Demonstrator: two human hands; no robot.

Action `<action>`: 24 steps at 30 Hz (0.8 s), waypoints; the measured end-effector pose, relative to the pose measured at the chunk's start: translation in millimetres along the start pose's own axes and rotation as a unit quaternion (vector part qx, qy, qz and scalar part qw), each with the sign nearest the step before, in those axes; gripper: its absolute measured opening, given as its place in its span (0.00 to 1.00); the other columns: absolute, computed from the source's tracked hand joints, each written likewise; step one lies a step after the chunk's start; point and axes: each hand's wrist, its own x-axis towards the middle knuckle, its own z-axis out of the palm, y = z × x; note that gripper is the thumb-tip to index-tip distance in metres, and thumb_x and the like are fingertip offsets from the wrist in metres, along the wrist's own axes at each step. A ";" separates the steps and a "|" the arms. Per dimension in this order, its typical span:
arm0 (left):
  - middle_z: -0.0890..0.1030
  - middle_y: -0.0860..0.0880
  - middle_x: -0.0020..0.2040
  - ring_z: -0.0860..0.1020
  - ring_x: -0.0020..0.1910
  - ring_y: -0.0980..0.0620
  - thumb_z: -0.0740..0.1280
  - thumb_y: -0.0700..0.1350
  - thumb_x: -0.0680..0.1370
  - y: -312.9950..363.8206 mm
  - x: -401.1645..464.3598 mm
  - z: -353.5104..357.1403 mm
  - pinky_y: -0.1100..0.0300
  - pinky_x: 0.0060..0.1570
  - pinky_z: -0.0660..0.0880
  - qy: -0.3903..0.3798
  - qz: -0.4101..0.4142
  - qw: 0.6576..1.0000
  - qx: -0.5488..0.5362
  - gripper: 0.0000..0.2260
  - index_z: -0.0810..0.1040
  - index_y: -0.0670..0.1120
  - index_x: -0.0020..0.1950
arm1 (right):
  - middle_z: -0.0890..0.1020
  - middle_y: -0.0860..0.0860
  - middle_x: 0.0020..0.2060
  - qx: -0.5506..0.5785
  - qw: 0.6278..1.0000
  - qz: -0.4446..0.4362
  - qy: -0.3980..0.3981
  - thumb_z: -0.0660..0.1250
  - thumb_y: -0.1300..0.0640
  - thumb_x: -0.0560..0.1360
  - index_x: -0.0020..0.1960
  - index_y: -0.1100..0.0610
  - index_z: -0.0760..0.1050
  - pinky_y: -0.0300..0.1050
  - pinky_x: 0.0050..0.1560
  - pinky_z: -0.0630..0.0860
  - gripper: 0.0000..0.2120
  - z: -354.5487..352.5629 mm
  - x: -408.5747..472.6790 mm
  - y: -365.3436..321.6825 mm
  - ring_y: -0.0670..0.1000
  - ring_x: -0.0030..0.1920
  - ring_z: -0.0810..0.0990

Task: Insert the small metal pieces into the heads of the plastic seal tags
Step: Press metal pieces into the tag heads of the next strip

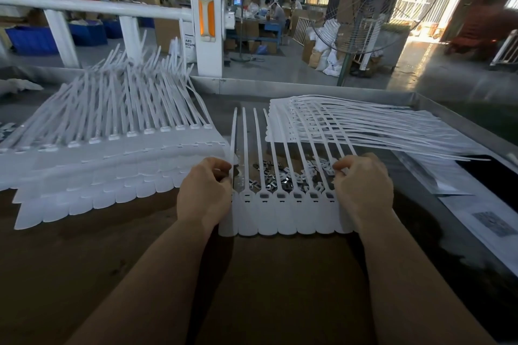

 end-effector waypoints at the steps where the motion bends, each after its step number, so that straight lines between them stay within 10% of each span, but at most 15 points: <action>1: 0.75 0.55 0.45 0.73 0.45 0.57 0.65 0.40 0.77 -0.1 0.1 0.0 0.62 0.47 0.70 0.000 0.000 1.000 0.001 0.10 0.76 0.49 0.56 | 0.74 0.55 0.57 -0.005 1.000 0.000 0.003 0.63 0.57 0.77 0.58 0.52 0.78 0.51 0.60 0.71 0.11 0.7 -0.4 -0.7 0.55 0.58 0.72; 24: 0.78 0.52 0.50 0.72 0.46 0.57 0.65 0.40 0.77 -1.8 0.4 0.5 0.63 0.48 0.70 -0.010 0.012 1.000 0.007 0.10 0.76 0.48 0.57 | 0.75 0.55 0.55 -0.059 0.997 0.031 -0.025 0.60 0.65 0.77 0.61 0.50 0.76 0.46 0.48 0.71 0.17 12.1 8.3 7.4 0.55 0.54 0.75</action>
